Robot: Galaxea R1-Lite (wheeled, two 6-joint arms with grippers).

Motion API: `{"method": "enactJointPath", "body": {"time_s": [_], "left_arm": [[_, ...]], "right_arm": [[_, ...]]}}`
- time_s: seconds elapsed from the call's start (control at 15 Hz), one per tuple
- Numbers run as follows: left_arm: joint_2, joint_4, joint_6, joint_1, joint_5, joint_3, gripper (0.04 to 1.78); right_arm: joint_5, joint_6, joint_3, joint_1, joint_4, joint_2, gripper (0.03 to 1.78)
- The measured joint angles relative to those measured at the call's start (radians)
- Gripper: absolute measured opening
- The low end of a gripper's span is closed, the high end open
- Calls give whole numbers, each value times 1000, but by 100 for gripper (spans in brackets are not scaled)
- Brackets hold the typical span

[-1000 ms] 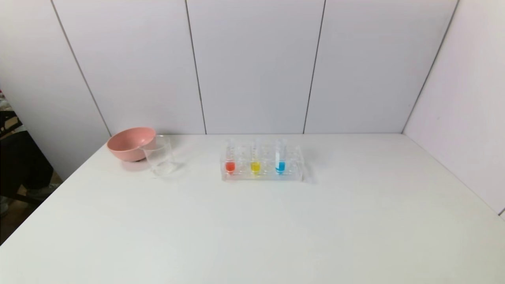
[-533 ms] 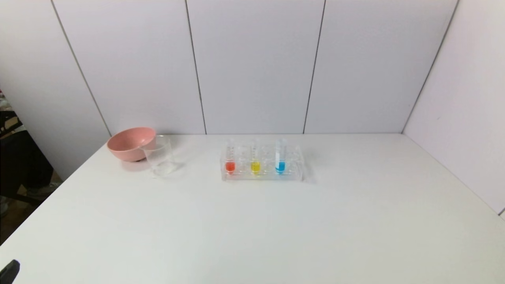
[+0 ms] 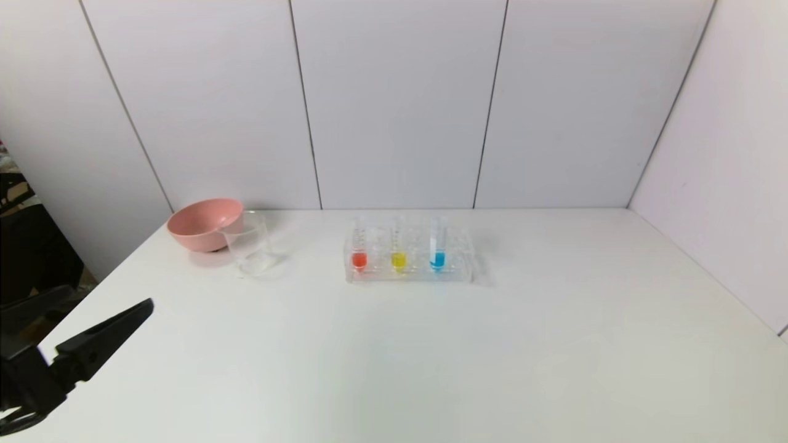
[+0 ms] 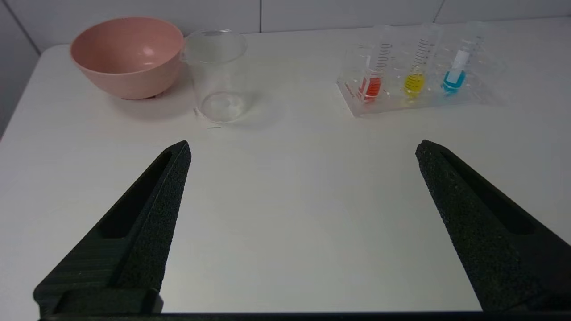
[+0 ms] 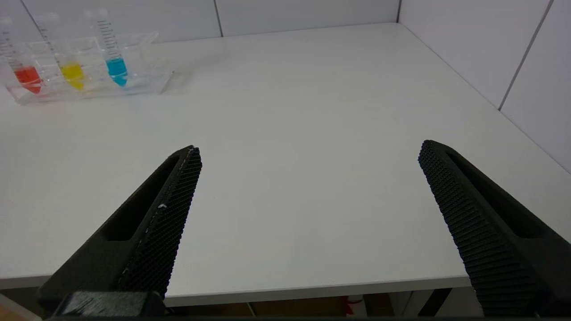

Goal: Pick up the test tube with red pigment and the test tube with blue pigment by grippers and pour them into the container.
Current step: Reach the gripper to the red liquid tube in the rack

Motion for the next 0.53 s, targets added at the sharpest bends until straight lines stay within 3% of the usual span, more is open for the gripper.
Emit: {"method": "enactJointPath", "body": {"time_s": [0.13,0.27,0.4,0.53], "left_arm": [[190,-81,-1,-20,-74,-44,176],[358,-126,-8,-93,-77,-107,176],[509,-162,-50,-239,25,-190,176],[631,-190,-115,-385,194,-288,176]], "right_arm": [[0,0,0,0,0,0,177],[0,0,0,0,0,0,177],[0,0,0,0,0,0,177],[0,0,0,0,0,0,177]]}}
